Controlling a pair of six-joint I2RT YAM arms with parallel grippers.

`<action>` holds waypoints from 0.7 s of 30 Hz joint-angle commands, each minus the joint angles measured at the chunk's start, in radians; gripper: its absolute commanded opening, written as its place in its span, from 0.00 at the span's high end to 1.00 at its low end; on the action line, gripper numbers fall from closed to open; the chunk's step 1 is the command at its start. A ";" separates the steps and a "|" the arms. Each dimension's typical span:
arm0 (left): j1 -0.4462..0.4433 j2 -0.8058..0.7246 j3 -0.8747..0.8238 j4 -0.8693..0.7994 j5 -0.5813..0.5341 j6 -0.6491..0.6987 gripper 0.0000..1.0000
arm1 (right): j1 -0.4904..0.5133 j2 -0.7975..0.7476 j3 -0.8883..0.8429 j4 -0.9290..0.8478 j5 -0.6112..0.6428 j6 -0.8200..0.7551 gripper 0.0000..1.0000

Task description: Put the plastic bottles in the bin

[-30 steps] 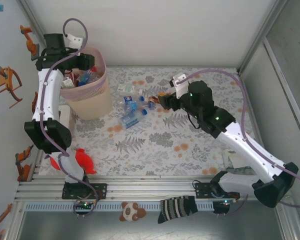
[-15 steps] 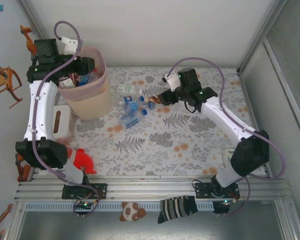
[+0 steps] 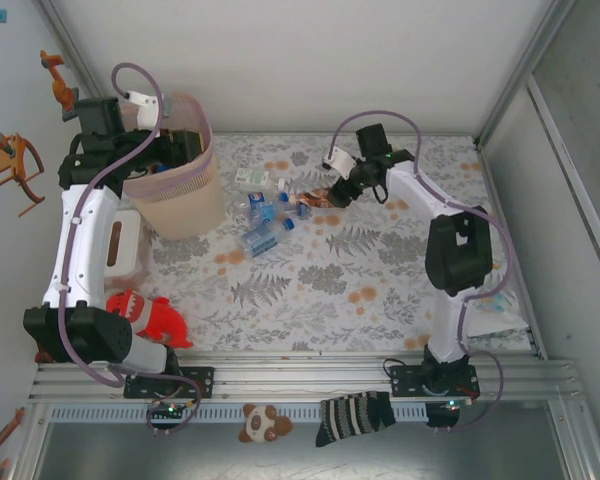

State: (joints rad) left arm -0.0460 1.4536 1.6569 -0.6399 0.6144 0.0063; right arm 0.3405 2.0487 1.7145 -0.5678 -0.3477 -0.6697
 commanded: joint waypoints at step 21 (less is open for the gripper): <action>-0.076 -0.009 -0.003 0.019 0.047 -0.032 0.45 | -0.031 0.307 0.248 -0.176 -0.100 -0.312 0.21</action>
State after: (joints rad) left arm -0.1150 1.4441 1.6566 -0.6357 0.6334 -0.0124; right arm 0.3161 2.3379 1.9293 -0.7094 -0.4225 -0.9585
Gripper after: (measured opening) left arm 0.552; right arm 0.798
